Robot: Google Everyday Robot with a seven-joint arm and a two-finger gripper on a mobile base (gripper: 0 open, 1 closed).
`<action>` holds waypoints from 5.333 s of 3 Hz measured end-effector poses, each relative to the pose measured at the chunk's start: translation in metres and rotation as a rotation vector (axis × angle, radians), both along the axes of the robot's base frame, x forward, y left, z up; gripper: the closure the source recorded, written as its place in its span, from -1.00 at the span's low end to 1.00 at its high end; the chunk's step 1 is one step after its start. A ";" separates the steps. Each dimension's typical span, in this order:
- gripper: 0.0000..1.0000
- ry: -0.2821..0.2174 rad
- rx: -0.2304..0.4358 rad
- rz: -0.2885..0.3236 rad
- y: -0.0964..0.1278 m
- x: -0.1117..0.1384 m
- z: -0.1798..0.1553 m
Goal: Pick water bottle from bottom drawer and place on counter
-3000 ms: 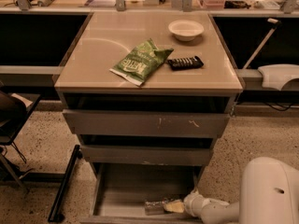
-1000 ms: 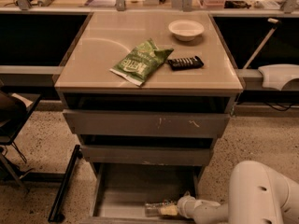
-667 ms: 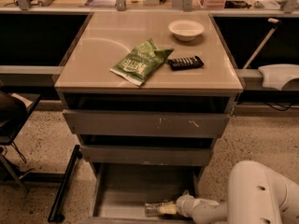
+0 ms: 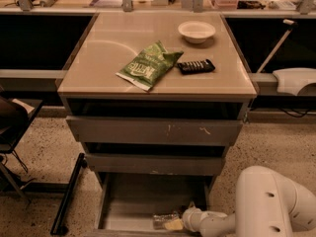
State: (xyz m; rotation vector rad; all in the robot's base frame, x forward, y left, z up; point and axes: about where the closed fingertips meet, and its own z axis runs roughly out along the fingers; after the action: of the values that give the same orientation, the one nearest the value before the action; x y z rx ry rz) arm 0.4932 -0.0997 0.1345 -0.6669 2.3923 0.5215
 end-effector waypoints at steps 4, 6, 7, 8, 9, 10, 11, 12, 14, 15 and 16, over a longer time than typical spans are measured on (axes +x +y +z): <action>0.30 0.000 0.000 0.003 0.001 -0.001 0.000; 1.00 -0.023 -0.015 0.002 0.001 0.002 0.019; 1.00 -0.174 -0.067 0.035 0.012 0.027 0.094; 1.00 -0.364 -0.079 0.073 0.061 0.048 0.191; 1.00 -0.551 -0.094 0.037 0.081 0.042 0.293; 1.00 -0.628 -0.118 0.043 0.092 0.030 0.332; 1.00 -0.606 -0.126 0.045 0.090 0.018 0.333; 1.00 -0.678 -0.188 0.051 0.086 -0.007 0.375; 1.00 -0.845 -0.457 -0.010 0.006 -0.074 0.460; 1.00 -0.845 -0.457 -0.010 0.006 -0.074 0.460; 1.00 -0.892 -0.518 -0.055 -0.016 -0.058 0.494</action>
Offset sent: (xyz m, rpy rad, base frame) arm -0.0008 0.0009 -0.0002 -0.0005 0.0001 0.0034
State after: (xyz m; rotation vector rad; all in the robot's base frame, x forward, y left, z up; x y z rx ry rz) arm 0.4353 -0.1156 0.6290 -0.8203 1.6585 -0.3893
